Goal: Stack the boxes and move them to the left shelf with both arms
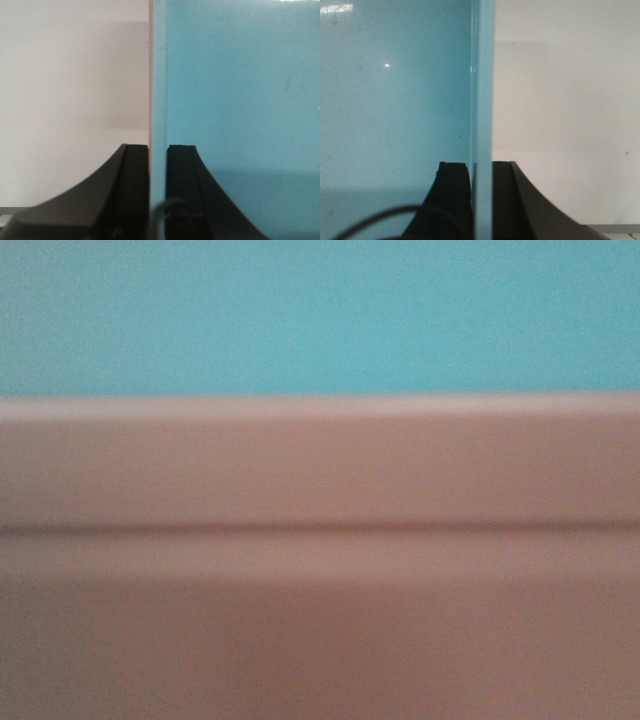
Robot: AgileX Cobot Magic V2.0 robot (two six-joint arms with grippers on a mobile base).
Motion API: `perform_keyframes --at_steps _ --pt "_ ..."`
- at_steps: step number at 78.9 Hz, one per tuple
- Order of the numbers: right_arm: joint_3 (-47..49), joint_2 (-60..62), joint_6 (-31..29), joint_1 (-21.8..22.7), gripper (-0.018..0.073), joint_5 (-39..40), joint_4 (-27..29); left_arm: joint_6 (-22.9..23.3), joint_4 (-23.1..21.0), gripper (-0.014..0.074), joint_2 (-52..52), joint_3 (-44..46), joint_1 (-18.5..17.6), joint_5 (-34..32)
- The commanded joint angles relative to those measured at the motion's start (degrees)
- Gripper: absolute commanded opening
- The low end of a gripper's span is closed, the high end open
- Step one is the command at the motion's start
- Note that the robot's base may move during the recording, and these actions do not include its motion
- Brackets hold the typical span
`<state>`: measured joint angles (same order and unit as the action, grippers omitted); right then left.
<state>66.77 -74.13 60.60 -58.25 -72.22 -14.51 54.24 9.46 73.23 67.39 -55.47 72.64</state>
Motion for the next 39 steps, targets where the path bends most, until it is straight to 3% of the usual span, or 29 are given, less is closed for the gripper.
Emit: perform_keyframes --at_steps 1,39 --pt "2.5 1.8 0.6 -1.4 0.007 -3.7 2.9 0.6 -6.4 -0.0007 -1.6 2.4 -1.1 2.7" --pt "2.5 1.8 0.6 -2.1 0.007 -3.7 2.5 0.6 -6.9 -0.0007 -1.6 2.4 -1.1 2.7"
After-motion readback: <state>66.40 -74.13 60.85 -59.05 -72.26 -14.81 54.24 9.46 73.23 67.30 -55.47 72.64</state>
